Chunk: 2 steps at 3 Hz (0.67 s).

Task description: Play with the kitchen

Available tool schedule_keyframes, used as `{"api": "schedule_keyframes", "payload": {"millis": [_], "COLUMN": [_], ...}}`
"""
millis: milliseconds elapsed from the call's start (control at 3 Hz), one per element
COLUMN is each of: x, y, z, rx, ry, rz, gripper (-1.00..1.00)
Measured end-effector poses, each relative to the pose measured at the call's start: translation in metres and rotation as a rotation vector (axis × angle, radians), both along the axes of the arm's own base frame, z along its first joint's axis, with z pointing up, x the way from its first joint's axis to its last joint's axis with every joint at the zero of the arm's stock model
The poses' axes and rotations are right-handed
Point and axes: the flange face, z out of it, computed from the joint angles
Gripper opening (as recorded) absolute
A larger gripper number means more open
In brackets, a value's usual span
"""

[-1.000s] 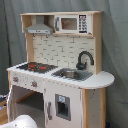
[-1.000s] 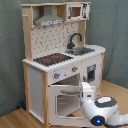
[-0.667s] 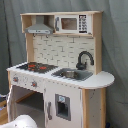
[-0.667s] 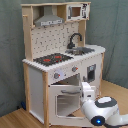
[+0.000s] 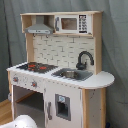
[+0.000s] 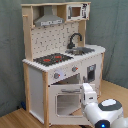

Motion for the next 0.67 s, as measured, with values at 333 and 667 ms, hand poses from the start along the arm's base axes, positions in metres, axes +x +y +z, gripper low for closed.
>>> {"api": "schedule_keyframes", "payload": {"millis": [333,667], "x": [-0.022,-0.037], "y": [0.025,0.041], "z": [0.025,0.050], "rx": [-0.025,-0.062], "ry": [0.003,0.008], "rz": [0.035,0.067], "gripper": [1.00,1.00]}}
